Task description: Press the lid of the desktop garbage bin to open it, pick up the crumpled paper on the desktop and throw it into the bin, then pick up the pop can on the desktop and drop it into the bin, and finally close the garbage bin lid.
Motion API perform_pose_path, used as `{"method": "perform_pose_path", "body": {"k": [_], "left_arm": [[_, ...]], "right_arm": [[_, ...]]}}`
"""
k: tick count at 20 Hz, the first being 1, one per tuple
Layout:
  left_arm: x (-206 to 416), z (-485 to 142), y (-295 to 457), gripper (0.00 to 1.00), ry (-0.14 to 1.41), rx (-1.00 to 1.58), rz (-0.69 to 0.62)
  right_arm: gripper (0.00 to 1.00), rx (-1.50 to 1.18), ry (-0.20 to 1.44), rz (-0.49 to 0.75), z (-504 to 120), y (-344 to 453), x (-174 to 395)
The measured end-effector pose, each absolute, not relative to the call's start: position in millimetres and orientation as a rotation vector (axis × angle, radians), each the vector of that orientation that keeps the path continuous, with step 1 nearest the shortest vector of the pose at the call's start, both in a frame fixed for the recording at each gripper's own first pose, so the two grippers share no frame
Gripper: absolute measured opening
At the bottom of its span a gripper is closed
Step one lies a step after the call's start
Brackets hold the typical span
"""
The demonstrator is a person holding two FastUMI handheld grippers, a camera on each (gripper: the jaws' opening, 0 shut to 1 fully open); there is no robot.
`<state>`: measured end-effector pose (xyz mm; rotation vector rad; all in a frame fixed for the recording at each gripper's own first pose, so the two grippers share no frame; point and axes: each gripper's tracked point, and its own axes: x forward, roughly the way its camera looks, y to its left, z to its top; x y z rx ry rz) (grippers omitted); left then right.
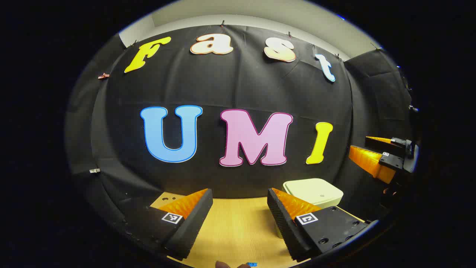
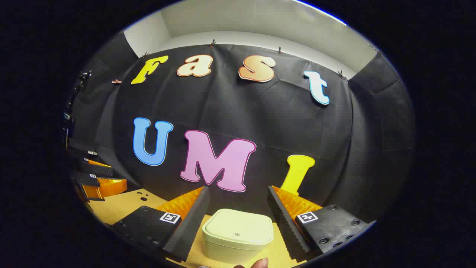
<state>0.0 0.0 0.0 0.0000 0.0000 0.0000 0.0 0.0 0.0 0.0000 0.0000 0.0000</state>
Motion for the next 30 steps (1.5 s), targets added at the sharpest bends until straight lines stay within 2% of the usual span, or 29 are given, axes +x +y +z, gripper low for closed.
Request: {"method": "perform_pose_path", "body": {"k": [6, 14, 23, 30], "left_arm": [[9, 14, -5, 0.95, -0.017, 0.026, 0.03], [8, 9, -17, 0.95, -0.014, -0.004, 0.016], [6, 8, 18, 0.95, -0.031, -0.027, 0.094], [6, 5, 22, 0.95, -0.022, -0.014, 0.116]], "right_arm": [[0.97, 0.009, -0.079, -0.018, 14, -12, -4], [0.96, -0.007, -0.024, -0.019, -4, -22, -1], [0.98, -0.03, -0.021, 0.035, -2, 4, 4], [0.97, -0.015, -0.031, 0.026, -1, -17, 19]]}}
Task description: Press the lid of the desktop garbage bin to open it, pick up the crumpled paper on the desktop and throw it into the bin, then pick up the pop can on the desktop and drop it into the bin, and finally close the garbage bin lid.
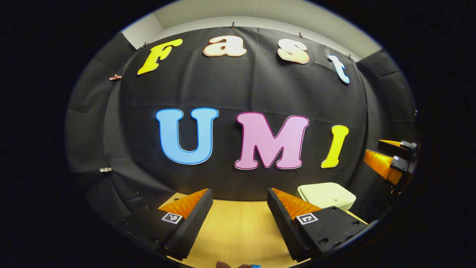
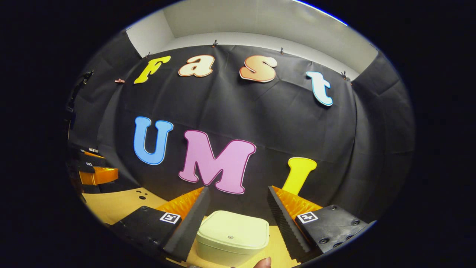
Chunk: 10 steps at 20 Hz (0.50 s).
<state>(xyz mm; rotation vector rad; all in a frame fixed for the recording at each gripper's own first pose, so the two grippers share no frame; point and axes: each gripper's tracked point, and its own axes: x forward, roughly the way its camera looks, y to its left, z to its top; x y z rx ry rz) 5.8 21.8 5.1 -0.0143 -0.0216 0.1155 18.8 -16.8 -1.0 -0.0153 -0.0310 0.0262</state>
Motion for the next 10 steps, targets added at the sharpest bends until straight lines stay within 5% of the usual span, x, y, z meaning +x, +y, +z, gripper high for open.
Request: {"method": "perform_pose_path", "body": {"k": [2, 8, 10], "left_arm": [[5, 8, 22, 0.95, -0.027, -0.003, 0.119], [7, 5, 22, 0.95, -0.021, -0.004, 0.129], [7, 3, 20, 0.95, -0.017, 0.002, 0.131]], "right_arm": [[0.94, -0.002, -0.026, 0.04, -2, -20, 23], [0.08, 0.136, 0.129, 0.185, -44, 0, 34], [0.05, 0.108, 0.184, 0.172, -72, -5, 50]]}}
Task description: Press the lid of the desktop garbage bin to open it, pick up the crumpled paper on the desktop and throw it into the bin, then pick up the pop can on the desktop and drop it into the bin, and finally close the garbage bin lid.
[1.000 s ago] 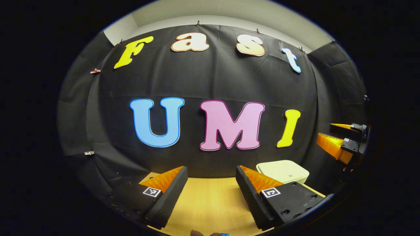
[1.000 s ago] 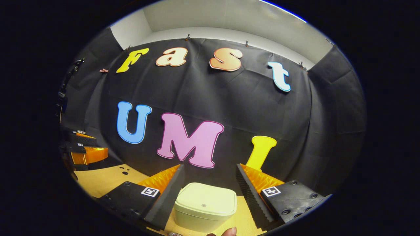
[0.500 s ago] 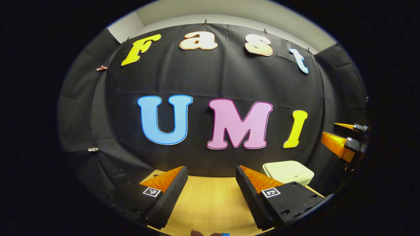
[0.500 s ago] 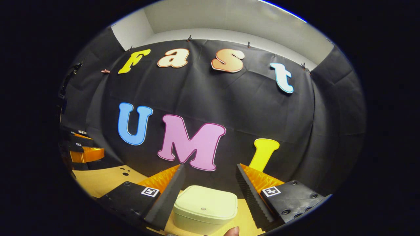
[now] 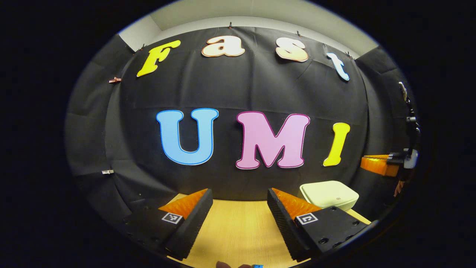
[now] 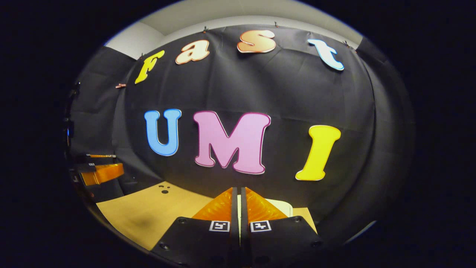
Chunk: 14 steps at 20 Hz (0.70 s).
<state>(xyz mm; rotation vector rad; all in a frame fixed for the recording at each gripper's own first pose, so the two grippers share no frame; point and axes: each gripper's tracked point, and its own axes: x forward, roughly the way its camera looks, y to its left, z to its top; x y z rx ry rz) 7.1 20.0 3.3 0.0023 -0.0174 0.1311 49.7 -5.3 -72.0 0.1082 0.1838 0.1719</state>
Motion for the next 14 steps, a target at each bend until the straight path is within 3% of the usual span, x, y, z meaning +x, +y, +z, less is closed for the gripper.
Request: {"method": "perform_pose_path", "body": {"k": [14], "left_arm": [[-4, -6, 16, 0.95, 0.012, 0.023, 0.145]], "right_arm": [[0.06, 0.077, 0.393, 0.198, -176, 5, 64]]}}
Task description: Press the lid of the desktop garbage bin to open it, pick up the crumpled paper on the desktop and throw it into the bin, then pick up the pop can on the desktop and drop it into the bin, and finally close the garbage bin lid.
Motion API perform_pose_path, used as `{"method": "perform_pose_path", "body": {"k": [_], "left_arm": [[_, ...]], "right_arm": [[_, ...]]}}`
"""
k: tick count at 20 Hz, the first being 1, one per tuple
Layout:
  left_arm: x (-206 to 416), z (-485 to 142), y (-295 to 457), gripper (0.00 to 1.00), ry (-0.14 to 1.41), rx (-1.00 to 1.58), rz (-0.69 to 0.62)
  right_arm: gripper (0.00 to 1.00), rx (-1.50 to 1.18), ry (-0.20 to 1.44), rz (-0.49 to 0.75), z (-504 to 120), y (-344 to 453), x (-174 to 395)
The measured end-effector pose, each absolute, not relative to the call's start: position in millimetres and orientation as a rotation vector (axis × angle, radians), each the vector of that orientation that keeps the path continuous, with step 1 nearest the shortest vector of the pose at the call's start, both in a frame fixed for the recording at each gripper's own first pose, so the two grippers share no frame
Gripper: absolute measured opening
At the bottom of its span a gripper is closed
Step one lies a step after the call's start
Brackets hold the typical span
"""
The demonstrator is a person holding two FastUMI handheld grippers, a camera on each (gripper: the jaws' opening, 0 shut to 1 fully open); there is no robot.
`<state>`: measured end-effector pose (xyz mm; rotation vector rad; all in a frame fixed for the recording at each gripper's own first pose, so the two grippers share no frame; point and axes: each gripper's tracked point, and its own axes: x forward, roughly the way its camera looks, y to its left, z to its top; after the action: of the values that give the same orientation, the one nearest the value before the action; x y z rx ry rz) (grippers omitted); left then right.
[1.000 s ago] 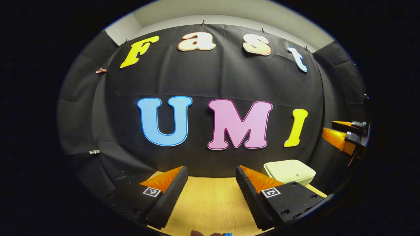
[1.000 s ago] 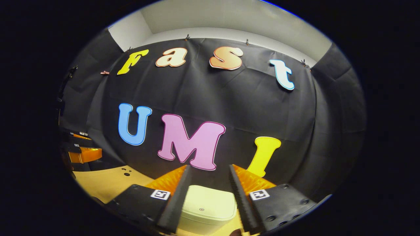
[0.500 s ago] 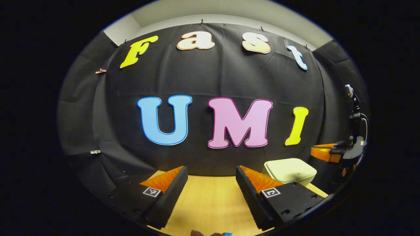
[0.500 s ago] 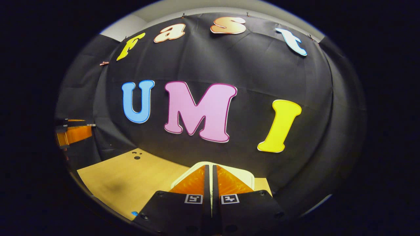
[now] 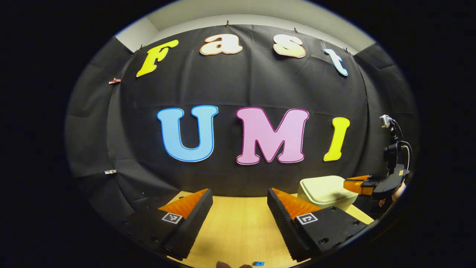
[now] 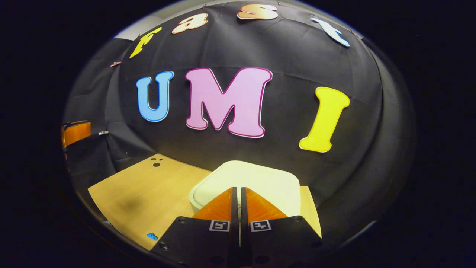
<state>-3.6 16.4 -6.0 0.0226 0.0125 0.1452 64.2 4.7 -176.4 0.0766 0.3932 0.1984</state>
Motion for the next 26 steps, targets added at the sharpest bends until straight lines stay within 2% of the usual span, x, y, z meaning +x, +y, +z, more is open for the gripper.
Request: {"method": "perform_pose_path", "body": {"k": [5, 6, 7, 12, 17, 26], "left_arm": [[-6, -7, 15, 0.95, 0.015, 0.03, 0.147], [-7, -6, 15, 0.95, 0.016, 0.03, 0.146], [-8, -7, 14, 0.95, 0.018, 0.03, 0.146], [-6, -7, 11, 0.95, 0.023, 0.026, 0.145], [-7, -5, 12, 0.95, 0.019, 0.007, 0.147], [-12, -5, 19, 0.95, 0.023, 0.006, 0.16]], "right_arm": [[0.05, 0.102, 0.441, 0.197, -200, 9, 65], [0.01, 0.109, 0.454, 0.195, -205, 9, 65], [0.05, 0.12, 0.464, 0.197, -208, 10, 64], [0.06, 0.212, 0.437, 0.178, -211, 8, 66], [0.06, 0.156, 0.452, 0.204, -207, 9, 68], [0.05, 0.069, 0.297, 0.153, -164, -6, 66]]}}
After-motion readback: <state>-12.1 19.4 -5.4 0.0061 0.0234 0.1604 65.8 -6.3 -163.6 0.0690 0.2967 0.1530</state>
